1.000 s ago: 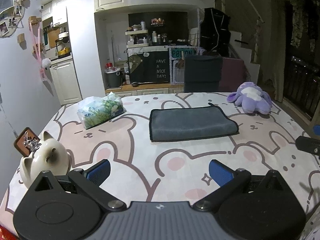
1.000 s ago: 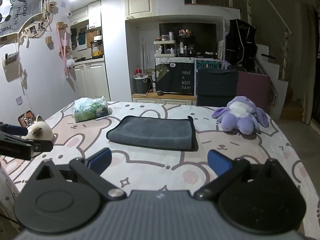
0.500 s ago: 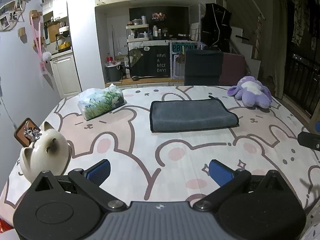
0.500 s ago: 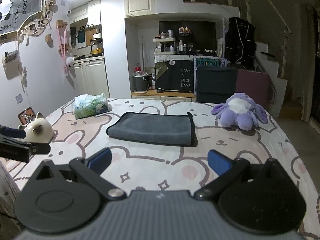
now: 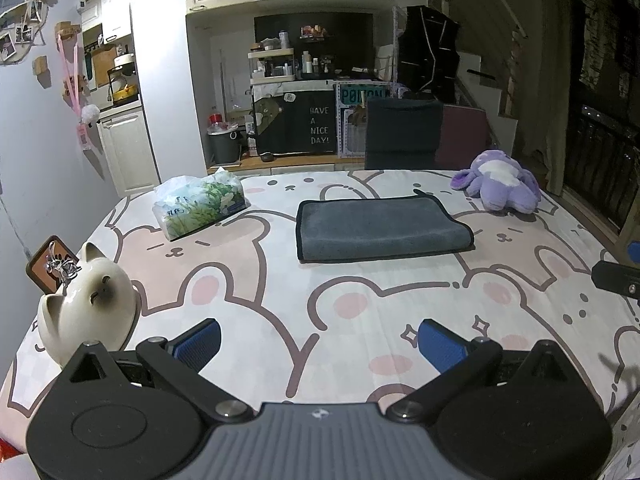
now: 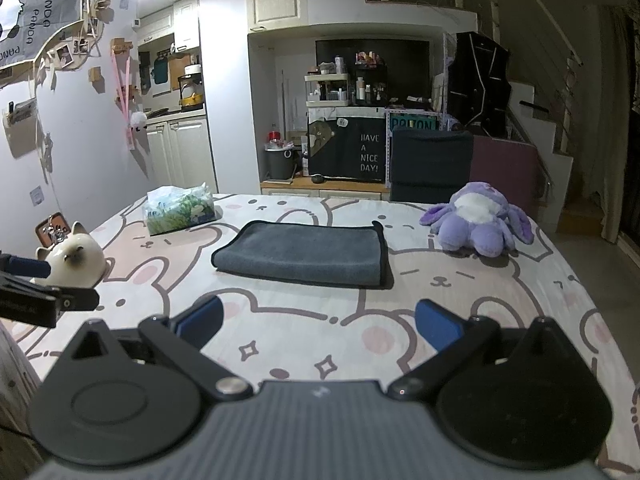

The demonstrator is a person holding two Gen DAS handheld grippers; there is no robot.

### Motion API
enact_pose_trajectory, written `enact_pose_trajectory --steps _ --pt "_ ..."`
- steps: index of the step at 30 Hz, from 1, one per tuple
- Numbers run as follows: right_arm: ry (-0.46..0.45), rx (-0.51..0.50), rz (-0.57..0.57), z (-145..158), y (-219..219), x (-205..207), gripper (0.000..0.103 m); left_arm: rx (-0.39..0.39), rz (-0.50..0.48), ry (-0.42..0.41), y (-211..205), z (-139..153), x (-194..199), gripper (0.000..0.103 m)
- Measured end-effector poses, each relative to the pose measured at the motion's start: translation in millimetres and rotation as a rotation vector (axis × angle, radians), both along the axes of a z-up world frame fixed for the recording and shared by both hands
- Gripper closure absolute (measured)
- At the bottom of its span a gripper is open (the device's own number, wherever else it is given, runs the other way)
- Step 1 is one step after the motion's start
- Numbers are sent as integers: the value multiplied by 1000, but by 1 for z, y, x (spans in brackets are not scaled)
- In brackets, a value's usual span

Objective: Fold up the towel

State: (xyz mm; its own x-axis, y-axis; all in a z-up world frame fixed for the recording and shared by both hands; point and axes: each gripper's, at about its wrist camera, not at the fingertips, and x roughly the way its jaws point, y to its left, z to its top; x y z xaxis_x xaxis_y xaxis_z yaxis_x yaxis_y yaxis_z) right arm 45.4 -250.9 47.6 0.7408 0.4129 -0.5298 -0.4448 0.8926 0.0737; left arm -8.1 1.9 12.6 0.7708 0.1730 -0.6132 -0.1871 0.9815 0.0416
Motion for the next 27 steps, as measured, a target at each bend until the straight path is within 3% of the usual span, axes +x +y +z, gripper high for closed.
enact_pose_trajectory --steps 27 --pt "2 -3 2 -1 1 0 0 2 -1 -1 -1 0 0 0"
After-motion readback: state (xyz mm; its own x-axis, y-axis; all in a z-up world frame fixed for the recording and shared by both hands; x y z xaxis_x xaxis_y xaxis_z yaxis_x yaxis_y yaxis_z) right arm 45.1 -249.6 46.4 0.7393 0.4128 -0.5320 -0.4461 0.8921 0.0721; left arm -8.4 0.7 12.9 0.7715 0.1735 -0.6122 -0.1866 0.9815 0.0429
